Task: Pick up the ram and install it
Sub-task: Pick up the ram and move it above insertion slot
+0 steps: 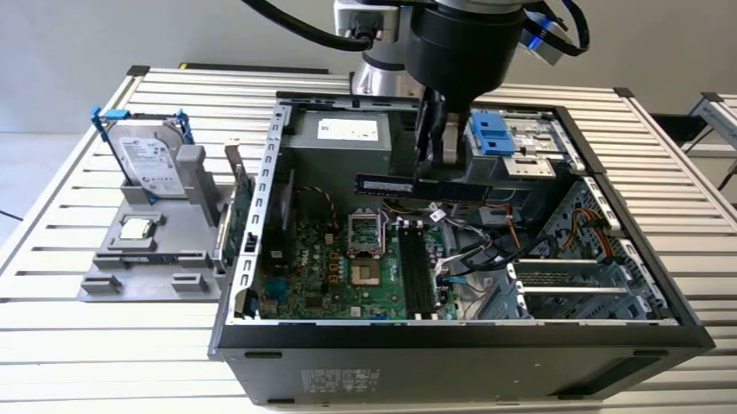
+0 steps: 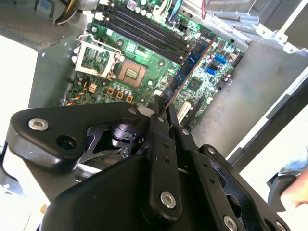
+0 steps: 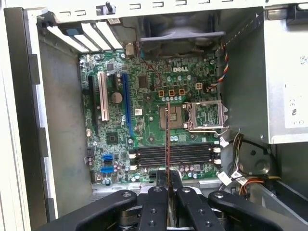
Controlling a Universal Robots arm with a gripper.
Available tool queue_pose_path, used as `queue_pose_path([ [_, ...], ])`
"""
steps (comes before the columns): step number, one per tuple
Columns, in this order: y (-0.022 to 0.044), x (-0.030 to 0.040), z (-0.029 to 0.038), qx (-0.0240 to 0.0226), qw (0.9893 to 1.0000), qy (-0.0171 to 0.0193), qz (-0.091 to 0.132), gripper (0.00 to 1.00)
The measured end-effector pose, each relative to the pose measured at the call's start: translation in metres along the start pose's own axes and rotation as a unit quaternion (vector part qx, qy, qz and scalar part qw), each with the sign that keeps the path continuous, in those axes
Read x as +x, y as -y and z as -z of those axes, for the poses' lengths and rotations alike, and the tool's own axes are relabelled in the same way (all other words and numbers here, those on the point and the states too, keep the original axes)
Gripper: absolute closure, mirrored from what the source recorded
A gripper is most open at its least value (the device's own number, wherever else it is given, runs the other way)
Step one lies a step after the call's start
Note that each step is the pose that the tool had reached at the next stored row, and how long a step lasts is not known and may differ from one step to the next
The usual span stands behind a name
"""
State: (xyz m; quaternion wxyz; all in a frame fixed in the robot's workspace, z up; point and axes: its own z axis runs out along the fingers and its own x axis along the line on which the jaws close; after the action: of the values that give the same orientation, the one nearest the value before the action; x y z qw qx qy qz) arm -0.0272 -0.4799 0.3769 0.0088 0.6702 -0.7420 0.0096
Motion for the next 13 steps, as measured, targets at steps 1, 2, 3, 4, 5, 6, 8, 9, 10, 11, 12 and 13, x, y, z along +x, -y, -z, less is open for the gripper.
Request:
queue_pose_path([
  [1,0.0016,-0.0002,0.0000,0.0000,1.0000,0.0000,0.000,1.00],
  [2,0.0035,-0.0004,0.0000,0.0000,1.0000,0.0000,0.000,1.00],
  [3,0.0051,-0.0005,0.0000,0.0000,1.0000,0.0000,0.000,1.00],
  [4,0.0067,-0.0007,0.0000,0.0000,1.0000,0.0000,0.000,1.00],
  [5,0.0083,-0.0008,0.0000,0.0000,1.0000,0.0000,0.000,1.00],
  [6,0.0100,-0.0010,0.0000,0.0000,1.0000,0.0000,0.000,1.00],
  [8,0.0130,-0.0013,0.0000,0.0000,1.0000,0.0000,0.000,1.00],
  [9,0.0143,-0.0014,0.0000,0.0000,1.0000,0.0000,0.000,1.00],
  [10,0.0155,-0.0016,0.0000,0.0000,1.0000,0.0000,0.000,1.00],
  [11,0.0165,-0.0017,0.0000,0.0000,1.0000,0.0000,0.000,1.00],
  [12,0.0176,-0.0018,0.0000,0.0000,1.0000,0.0000,0.000,1.00],
  [13,0.0186,-0.0019,0.0000,0.0000,1.0000,0.0000,0.000,1.00],
])
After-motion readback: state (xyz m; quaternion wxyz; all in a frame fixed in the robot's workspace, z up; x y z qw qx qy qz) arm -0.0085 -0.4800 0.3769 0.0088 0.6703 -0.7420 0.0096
